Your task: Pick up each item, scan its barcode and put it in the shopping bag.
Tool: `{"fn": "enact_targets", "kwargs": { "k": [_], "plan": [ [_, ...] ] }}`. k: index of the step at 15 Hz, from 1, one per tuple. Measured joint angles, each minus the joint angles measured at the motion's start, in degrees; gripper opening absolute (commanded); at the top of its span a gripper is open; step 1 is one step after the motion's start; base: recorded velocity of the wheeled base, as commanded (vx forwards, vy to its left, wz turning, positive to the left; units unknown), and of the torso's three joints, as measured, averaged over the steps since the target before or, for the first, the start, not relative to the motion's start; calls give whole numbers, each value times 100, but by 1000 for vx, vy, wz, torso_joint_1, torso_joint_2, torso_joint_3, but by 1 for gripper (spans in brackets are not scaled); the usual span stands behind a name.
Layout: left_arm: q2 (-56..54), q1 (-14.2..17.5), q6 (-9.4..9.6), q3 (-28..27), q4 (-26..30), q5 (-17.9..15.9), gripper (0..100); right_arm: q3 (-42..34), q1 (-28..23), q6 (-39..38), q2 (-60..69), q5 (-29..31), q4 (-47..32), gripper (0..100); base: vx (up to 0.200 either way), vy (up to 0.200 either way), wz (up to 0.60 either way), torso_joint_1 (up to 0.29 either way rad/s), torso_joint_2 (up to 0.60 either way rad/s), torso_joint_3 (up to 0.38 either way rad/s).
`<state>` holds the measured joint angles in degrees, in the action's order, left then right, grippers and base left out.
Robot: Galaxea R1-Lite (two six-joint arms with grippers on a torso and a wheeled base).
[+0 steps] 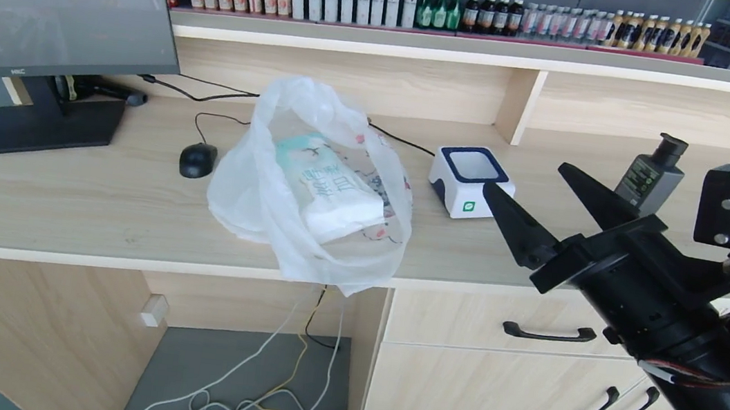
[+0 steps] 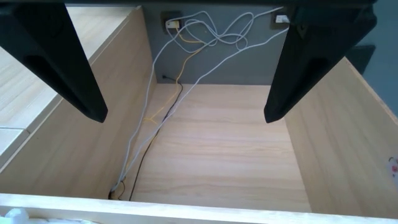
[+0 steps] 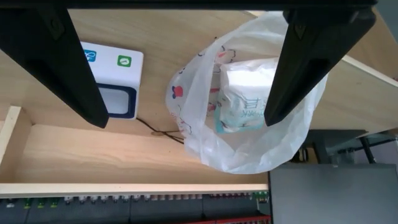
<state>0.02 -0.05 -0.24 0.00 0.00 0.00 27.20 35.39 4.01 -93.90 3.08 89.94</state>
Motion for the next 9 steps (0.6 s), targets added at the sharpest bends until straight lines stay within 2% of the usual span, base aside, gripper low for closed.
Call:
{"fn": "enact_targets", "kwargs": {
  "k": [9],
  "plan": [
    [0, 5, -18, 0, 0, 0, 100, -38, -50, 30, 63, 6, 0, 100, 0, -200, 0, 3, 3, 2]
  ]
}}
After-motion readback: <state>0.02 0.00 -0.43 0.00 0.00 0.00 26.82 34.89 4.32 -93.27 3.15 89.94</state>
